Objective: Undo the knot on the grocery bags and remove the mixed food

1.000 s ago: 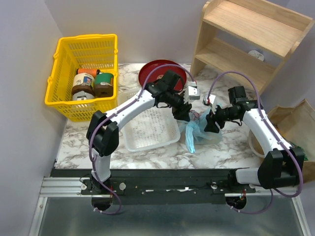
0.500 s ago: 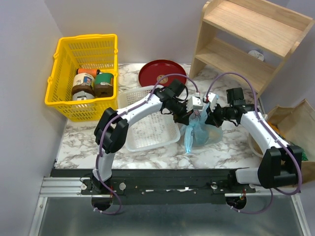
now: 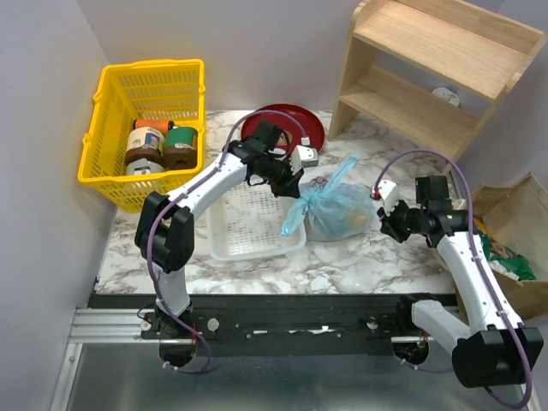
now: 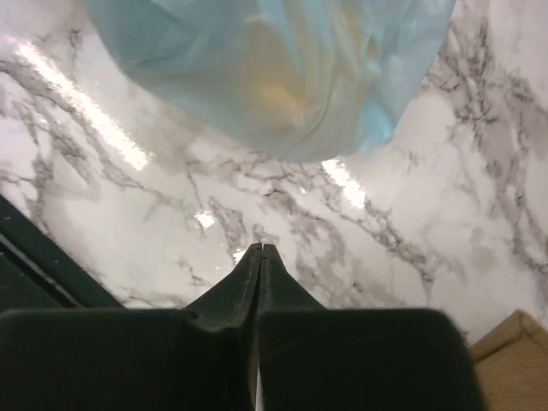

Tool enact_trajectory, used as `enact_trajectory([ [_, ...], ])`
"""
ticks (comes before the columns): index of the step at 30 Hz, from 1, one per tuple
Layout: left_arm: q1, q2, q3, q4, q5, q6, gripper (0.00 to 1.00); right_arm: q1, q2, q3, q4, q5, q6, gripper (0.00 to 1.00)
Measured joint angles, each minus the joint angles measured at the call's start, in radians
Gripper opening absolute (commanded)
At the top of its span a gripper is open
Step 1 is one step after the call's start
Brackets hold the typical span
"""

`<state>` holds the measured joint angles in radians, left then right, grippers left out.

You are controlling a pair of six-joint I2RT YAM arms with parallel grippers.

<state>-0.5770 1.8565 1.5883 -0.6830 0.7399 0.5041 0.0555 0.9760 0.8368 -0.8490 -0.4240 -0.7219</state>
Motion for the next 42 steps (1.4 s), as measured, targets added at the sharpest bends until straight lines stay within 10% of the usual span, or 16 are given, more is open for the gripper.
enact_trajectory([
  [1, 0.002, -0.006, -0.003, 0.000, 0.005, 0.002, 0.30, -0.003, -0.006, 0.003, -0.021, -0.001, 0.003, 0.48],
  [3, -0.002, -0.023, -0.014, 0.008, 0.017, 0.000, 0.50, -0.006, -0.011, 0.027, -0.058, -0.025, 0.018, 0.62],
  [4, -0.008, -0.026, -0.017, 0.015, 0.025, -0.013, 0.75, -0.007, -0.009, 0.051, -0.073, -0.049, 0.019, 0.68],
  [9, -0.042, -0.027, -0.040, 0.106, 0.039, -0.090, 0.99, 0.009, 0.069, 0.216, -0.056, -0.182, 0.041, 0.68],
  [22, -0.058, 0.029, 0.041, 0.163, -0.048, -0.009, 0.99, 0.134, 0.489, 0.448, -0.020, -0.227, -0.027, 0.65],
  [28, -0.056, 0.098, 0.056, 0.133, -0.040, 0.018, 0.80, 0.187, 0.576, 0.465, -0.010, -0.227, -0.047, 0.66],
  [31, -0.045, 0.121, 0.056, 0.115, -0.031, 0.022, 0.53, 0.196, 0.598, 0.452, 0.005, -0.215, -0.040, 0.59],
  [32, -0.043, 0.124, 0.056, 0.108, -0.029, 0.023, 0.18, 0.198, 0.602, 0.445, 0.014, -0.209, -0.037, 0.59],
  [33, -0.041, 0.127, 0.056, 0.097, -0.028, 0.023, 0.06, 0.200, 0.604, 0.433, 0.034, -0.201, -0.028, 0.58],
  [42, -0.045, 0.128, 0.018, 0.080, -0.009, 0.010, 0.00, 0.234, 0.697, 0.455, 0.184, -0.133, 0.057, 0.44],
])
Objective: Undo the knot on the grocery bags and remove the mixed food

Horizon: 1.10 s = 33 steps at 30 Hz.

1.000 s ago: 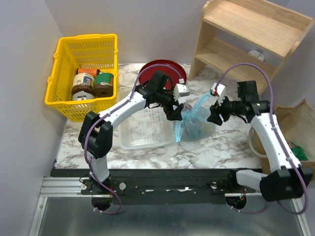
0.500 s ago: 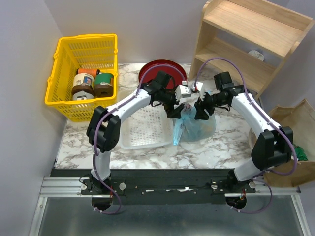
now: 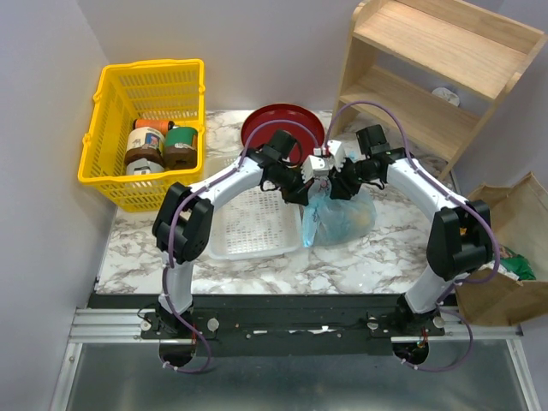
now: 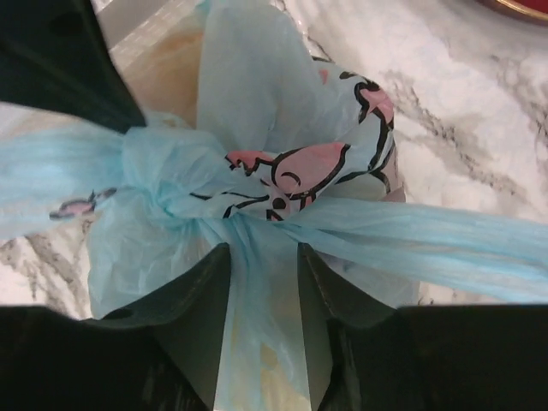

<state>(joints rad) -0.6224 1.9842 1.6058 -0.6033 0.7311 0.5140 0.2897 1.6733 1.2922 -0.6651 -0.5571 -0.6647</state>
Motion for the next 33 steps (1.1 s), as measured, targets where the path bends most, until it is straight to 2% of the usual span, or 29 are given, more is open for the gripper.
enact_trajectory([
  [4, 0.001, -0.017, -0.025, 0.022, 0.004, -0.041, 0.00, 0.005, 0.043, 0.040, 0.004, 0.010, -0.002, 0.60],
  [7, 0.001, -0.021, -0.032, 0.033, 0.009, -0.066, 0.00, 0.004, 0.045, 0.047, -0.009, 0.008, -0.020, 0.63],
  [8, 0.000, -0.021, -0.032, 0.033, 0.016, -0.075, 0.00, 0.003, 0.045, 0.046, -0.011, 0.007, -0.023, 0.60],
  [12, -0.002, -0.025, -0.042, 0.031, 0.026, -0.095, 0.00, -0.001, 0.027, 0.005, 0.011, 0.002, -0.024, 0.40],
  [13, -0.005, -0.029, -0.050, 0.032, 0.028, -0.098, 0.00, -0.001, 0.023, -0.007, 0.017, 0.002, -0.023, 0.25],
  [16, -0.009, -0.041, -0.072, 0.039, 0.039, -0.114, 0.00, -0.001, 0.015, -0.028, 0.027, -0.003, -0.025, 0.00],
  [22, 0.001, -0.095, -0.128, 0.097, 0.048, -0.132, 0.00, -0.019, -0.050, -0.035, -0.041, -0.001, -0.030, 0.00],
  [30, 0.071, -0.211, -0.154, 0.142, 0.051, -0.160, 0.00, -0.216, -0.339, -0.092, -0.193, 0.021, -0.063, 0.00],
  [31, 0.075, -0.219, -0.161, 0.142, 0.051, -0.160, 0.00, -0.235, -0.371, -0.113, -0.207, 0.022, -0.071, 0.02],
  [33, 0.076, -0.230, -0.172, 0.142, 0.052, -0.160, 0.00, -0.268, -0.412, -0.155, -0.248, 0.022, -0.090, 0.21],
])
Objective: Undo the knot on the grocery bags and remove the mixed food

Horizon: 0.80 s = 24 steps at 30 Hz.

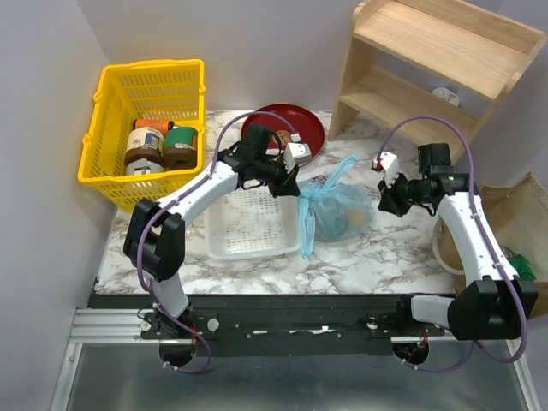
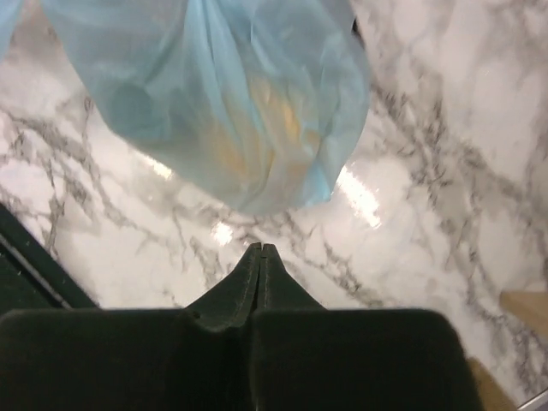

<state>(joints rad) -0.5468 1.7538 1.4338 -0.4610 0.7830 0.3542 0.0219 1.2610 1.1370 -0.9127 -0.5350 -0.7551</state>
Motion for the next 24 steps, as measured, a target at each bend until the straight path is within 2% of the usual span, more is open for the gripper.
enact_trajectory([
  [1, 0.000, -0.002, -0.004, 0.000, 0.002, 0.000, 0.00, -0.012, -0.011, -0.015, -0.021, -0.001, -0.012, 0.45],
  [2, -0.002, -0.002, -0.006, 0.000, 0.004, 0.000, 0.00, -0.017, -0.020, -0.026, -0.037, -0.006, -0.024, 0.54],
  [4, -0.006, -0.002, -0.013, 0.002, 0.008, -0.007, 0.00, -0.017, -0.034, -0.031, -0.047, -0.037, -0.029, 0.62],
  [8, -0.019, -0.002, -0.015, 0.005, 0.017, -0.028, 0.00, 0.029, -0.038, -0.006, -0.005, -0.112, -0.015, 0.62],
  [16, -0.025, -0.002, -0.026, 0.012, 0.024, -0.068, 0.00, 0.203, 0.174, 0.058, 0.141, -0.149, 0.019, 0.63],
  [24, -0.025, -0.006, -0.058, 0.010, 0.023, -0.066, 0.00, 0.232, 0.355, 0.162, 0.216, -0.146, 0.060, 0.63],
])
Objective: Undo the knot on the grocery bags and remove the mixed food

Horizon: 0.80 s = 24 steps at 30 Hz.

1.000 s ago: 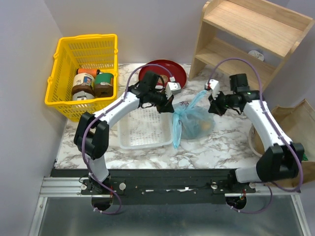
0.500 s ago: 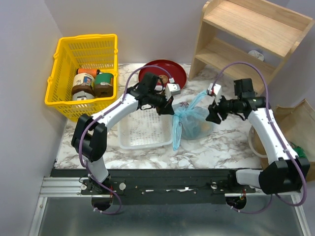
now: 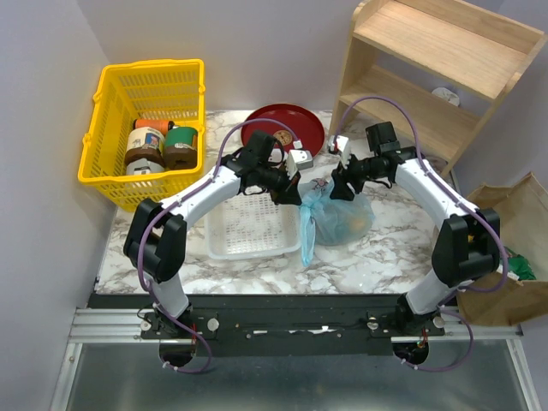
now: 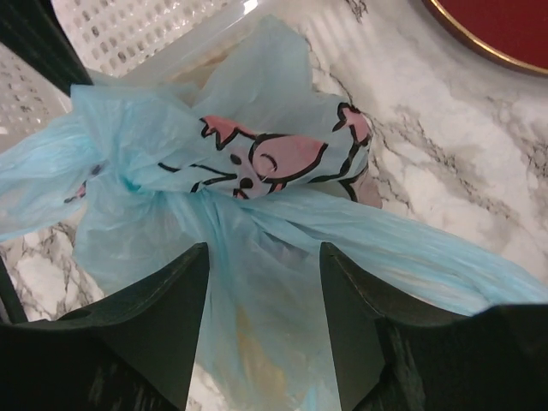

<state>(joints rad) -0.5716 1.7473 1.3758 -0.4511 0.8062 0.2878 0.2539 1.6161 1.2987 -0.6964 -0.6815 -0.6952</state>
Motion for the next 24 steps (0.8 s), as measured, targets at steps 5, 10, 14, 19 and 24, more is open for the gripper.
enact_trajectory([
  [5, 0.000, -0.011, -0.001, 0.001, -0.001, 0.003, 0.00, 0.020, 0.034, 0.015, -0.006, -0.003, -0.035, 0.64],
  [10, 0.000, -0.012, 0.002, -0.001, -0.001, 0.003, 0.00, 0.041, 0.027, -0.003, -0.021, -0.022, -0.078, 0.66],
  [14, 0.000, -0.012, 0.004, 0.000, -0.001, 0.003, 0.00, 0.051, 0.006, -0.028, -0.028, -0.035, -0.091, 0.66],
  [19, 0.000, -0.012, 0.011, 0.000, -0.001, 0.002, 0.00, 0.073, -0.004, -0.068, 0.021, 0.023, -0.087, 0.26],
  [24, 0.001, -0.012, 0.027, 0.002, -0.009, 0.004, 0.00, 0.081, -0.005, -0.074, 0.048, 0.094, -0.073, 0.00],
])
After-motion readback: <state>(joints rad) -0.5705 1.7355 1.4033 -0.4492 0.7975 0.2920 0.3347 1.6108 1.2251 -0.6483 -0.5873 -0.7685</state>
